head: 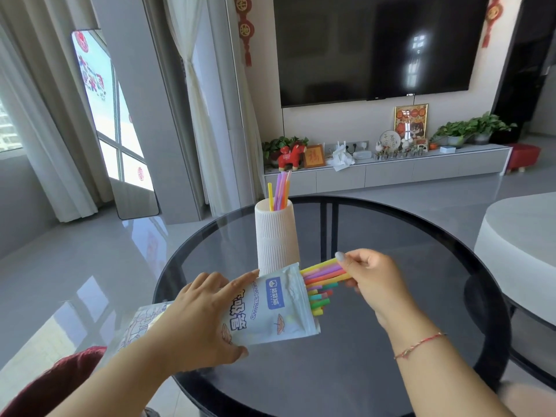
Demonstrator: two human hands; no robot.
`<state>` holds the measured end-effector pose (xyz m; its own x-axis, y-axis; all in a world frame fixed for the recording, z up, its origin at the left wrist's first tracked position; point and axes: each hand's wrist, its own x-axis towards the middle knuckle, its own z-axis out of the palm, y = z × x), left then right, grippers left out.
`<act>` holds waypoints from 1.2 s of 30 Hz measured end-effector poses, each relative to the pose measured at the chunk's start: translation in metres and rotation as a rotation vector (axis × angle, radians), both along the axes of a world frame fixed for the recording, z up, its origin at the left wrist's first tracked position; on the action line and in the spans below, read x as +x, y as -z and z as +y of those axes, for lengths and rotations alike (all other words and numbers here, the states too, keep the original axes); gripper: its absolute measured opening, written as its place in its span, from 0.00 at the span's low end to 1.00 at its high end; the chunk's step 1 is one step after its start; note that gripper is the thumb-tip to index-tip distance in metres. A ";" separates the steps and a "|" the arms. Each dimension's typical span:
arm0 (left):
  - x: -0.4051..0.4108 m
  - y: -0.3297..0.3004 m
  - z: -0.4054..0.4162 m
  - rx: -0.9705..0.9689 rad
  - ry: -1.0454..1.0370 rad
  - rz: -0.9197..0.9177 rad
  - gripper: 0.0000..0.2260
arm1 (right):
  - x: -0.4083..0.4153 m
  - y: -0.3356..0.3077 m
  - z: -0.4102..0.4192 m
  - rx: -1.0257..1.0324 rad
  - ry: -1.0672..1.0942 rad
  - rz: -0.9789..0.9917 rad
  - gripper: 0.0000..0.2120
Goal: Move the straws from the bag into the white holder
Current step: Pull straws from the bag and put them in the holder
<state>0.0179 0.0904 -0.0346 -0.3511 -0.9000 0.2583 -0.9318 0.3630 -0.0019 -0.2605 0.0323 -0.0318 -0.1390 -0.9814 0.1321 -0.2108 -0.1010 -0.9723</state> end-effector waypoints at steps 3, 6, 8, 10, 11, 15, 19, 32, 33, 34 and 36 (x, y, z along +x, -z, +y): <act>-0.003 0.000 0.002 0.022 -0.001 0.016 0.48 | 0.002 -0.002 0.000 0.001 -0.066 -0.011 0.10; -0.008 -0.001 0.002 0.038 0.007 0.020 0.47 | 0.015 0.004 0.001 0.034 -0.239 0.012 0.07; -0.009 -0.001 0.002 0.041 0.002 0.029 0.47 | 0.013 0.002 -0.001 0.008 -0.194 0.002 0.07; -0.009 -0.001 0.003 0.042 -0.004 0.031 0.47 | 0.007 -0.003 -0.004 -0.009 -0.145 -0.056 0.08; -0.008 -0.001 0.003 0.043 -0.004 0.035 0.47 | 0.004 -0.005 -0.005 -0.011 -0.131 -0.084 0.08; -0.009 0.000 0.004 0.040 0.002 0.067 0.48 | -0.001 -0.010 -0.006 -0.003 -0.077 -0.173 0.07; -0.013 -0.001 0.003 0.031 0.007 0.064 0.49 | -0.005 -0.012 -0.010 -0.023 0.061 -0.316 0.07; -0.024 -0.002 0.001 0.085 0.009 0.088 0.51 | -0.003 -0.025 -0.025 0.144 0.014 -0.677 0.14; -0.024 -0.002 0.000 0.079 0.008 0.095 0.51 | -0.002 -0.026 -0.027 0.143 0.020 -0.666 0.14; -0.025 -0.002 0.000 0.073 0.006 0.098 0.51 | 0.001 -0.026 -0.028 0.157 0.007 -0.632 0.14; -0.028 -0.003 0.000 0.067 0.004 0.103 0.51 | 0.012 -0.021 -0.024 0.217 -0.072 -0.555 0.13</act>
